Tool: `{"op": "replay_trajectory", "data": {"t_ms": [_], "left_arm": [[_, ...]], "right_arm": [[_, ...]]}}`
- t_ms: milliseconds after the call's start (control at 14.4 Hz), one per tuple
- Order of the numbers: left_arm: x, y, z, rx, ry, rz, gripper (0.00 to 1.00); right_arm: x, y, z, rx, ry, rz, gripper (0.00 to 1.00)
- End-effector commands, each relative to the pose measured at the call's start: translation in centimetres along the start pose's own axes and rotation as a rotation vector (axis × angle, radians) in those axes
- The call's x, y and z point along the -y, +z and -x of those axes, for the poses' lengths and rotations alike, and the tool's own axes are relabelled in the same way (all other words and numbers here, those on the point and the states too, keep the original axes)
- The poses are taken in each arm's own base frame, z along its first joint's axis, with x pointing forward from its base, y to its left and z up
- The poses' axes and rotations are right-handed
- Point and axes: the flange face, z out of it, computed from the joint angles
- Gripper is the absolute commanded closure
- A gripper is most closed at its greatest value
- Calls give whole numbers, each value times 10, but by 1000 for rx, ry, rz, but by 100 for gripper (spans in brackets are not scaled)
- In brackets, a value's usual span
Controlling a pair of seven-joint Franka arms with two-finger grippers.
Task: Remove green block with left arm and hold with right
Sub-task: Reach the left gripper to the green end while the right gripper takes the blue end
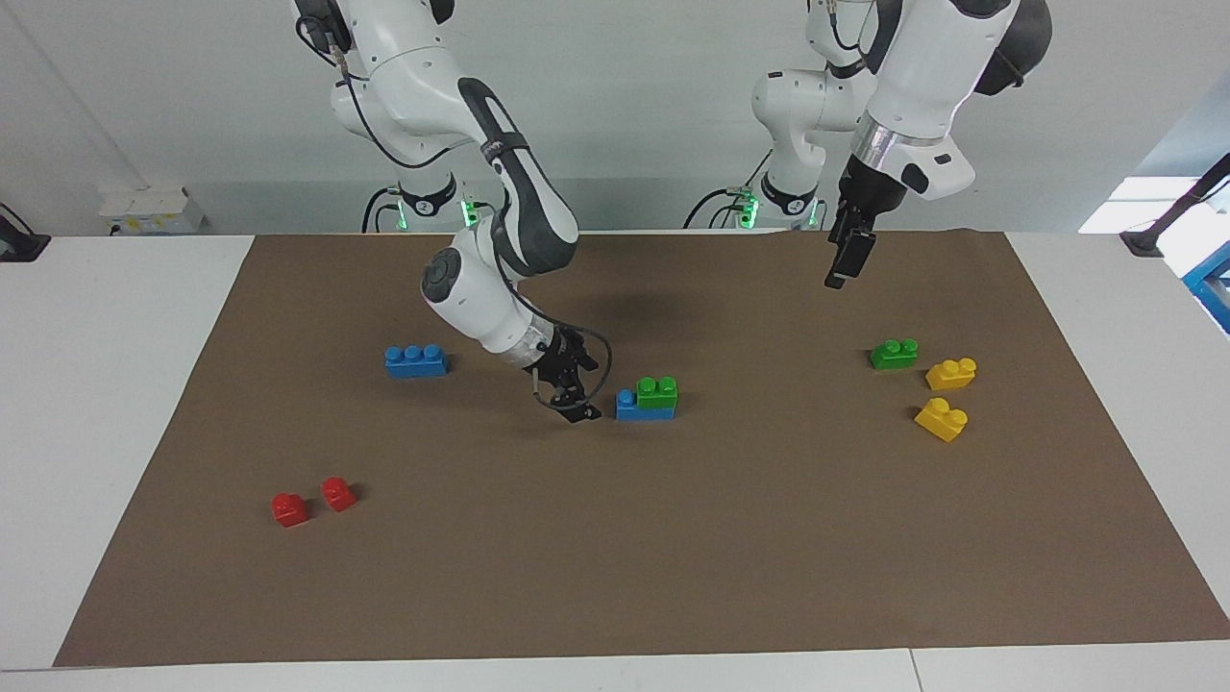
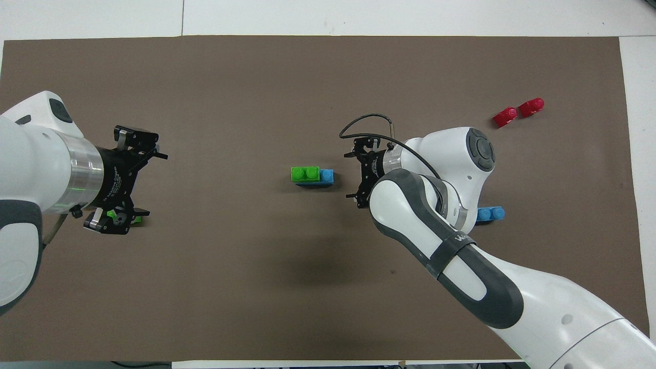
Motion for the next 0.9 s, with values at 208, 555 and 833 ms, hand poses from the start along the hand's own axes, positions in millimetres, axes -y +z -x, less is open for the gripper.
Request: {"op": "replay_trajectory", "data": {"t_ms": [208,555,833], "left_arm": [[1,25,49,12,-293,53,0],[2,28,49,11,-295,49,0],[-1,36,57,19,-393,69,0]], "right_arm": [[0,19,14,15,13,-40,0],[-2,41,16,0,0,-59,0],[-5,50,22,-8,-16,-75,0]]}}
